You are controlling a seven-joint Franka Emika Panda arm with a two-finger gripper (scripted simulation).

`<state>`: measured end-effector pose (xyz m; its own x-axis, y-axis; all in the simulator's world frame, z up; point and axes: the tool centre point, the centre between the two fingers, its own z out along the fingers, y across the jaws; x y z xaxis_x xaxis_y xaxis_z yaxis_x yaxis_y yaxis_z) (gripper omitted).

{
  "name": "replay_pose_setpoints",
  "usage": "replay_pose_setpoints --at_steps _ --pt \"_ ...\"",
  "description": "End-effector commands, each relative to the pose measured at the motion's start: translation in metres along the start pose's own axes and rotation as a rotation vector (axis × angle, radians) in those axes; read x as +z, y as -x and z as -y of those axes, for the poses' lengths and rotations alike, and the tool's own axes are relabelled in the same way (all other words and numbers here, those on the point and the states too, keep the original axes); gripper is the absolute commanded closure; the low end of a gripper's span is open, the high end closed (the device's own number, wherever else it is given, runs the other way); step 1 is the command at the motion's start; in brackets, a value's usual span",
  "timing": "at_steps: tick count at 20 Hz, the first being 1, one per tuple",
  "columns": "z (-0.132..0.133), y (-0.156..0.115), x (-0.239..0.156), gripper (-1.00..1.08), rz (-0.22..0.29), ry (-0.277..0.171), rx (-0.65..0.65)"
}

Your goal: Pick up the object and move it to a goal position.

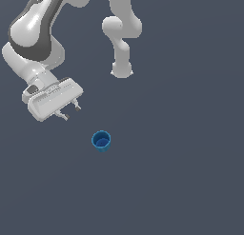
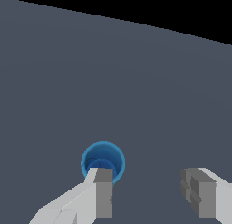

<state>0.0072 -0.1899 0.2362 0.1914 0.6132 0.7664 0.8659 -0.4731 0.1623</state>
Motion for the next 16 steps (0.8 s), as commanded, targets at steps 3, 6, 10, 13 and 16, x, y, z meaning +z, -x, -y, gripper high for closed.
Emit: replay_pose_setpoints --at_steps 3,6,10,13,16 --pt "0.026 0.031 0.056 -0.20 -0.029 -0.080 -0.024" --pt "0.043 0.046 0.084 -0.20 -0.042 -0.123 -0.035" --pt "0.061 0.060 0.111 -0.20 -0.053 -0.165 -0.046" --pt "0.070 0.066 0.123 -0.20 -0.058 -0.184 -0.051" --pt "0.074 0.068 0.129 -0.20 -0.060 -0.193 -0.054"
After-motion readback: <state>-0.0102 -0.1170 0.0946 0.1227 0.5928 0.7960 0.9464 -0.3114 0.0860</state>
